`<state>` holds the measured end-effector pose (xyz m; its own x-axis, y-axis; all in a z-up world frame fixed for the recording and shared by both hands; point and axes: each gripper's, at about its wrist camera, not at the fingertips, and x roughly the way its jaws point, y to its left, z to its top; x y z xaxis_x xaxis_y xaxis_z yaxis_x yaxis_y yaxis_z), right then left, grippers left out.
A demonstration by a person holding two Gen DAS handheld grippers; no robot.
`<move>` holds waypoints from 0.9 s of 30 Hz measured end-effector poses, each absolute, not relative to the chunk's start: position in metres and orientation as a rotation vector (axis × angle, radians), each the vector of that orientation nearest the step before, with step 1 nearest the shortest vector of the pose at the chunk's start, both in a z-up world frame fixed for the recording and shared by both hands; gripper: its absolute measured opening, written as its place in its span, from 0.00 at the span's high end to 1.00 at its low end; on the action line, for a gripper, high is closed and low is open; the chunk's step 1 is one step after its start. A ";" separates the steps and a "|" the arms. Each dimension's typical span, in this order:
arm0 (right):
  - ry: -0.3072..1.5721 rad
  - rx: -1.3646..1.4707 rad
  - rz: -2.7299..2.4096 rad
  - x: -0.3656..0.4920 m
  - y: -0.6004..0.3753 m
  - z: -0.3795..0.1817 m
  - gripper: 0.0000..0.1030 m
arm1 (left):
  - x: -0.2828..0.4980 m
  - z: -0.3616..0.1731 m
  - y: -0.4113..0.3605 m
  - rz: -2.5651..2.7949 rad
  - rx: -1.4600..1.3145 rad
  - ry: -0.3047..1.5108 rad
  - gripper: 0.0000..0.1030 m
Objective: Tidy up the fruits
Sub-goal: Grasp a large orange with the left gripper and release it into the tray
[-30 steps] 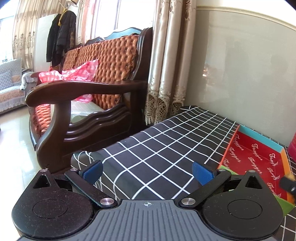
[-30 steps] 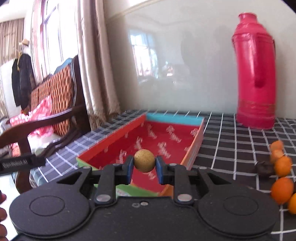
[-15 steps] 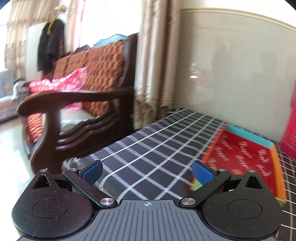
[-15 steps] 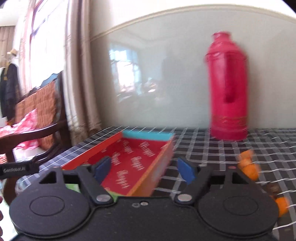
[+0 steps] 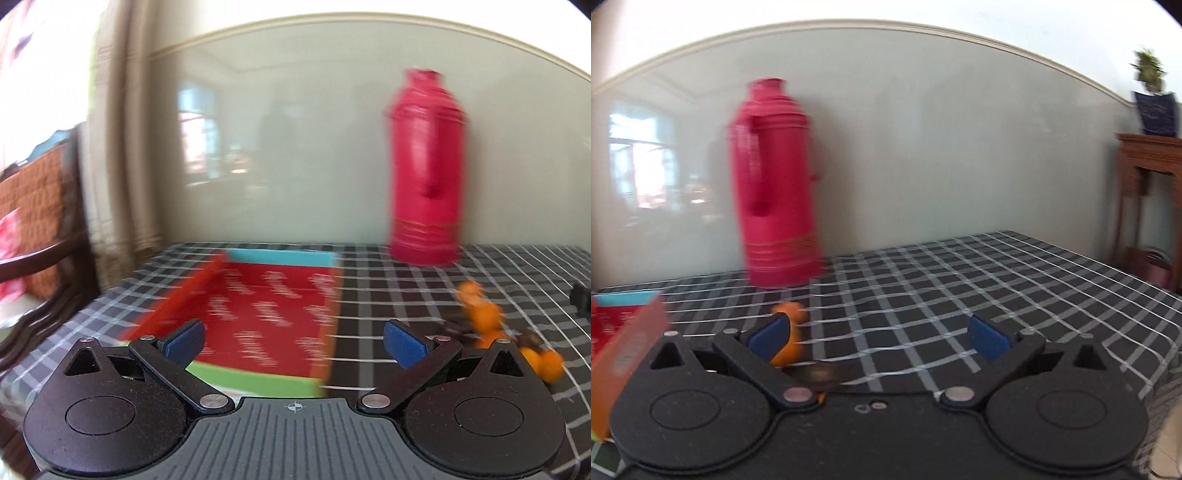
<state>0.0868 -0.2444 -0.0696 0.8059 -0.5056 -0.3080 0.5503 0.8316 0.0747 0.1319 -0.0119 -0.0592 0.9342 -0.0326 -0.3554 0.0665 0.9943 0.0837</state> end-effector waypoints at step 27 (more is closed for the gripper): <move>0.291 0.226 -0.604 0.068 -0.302 -0.082 0.06 | 0.196 -0.103 -0.137 -0.345 -0.045 0.617 0.36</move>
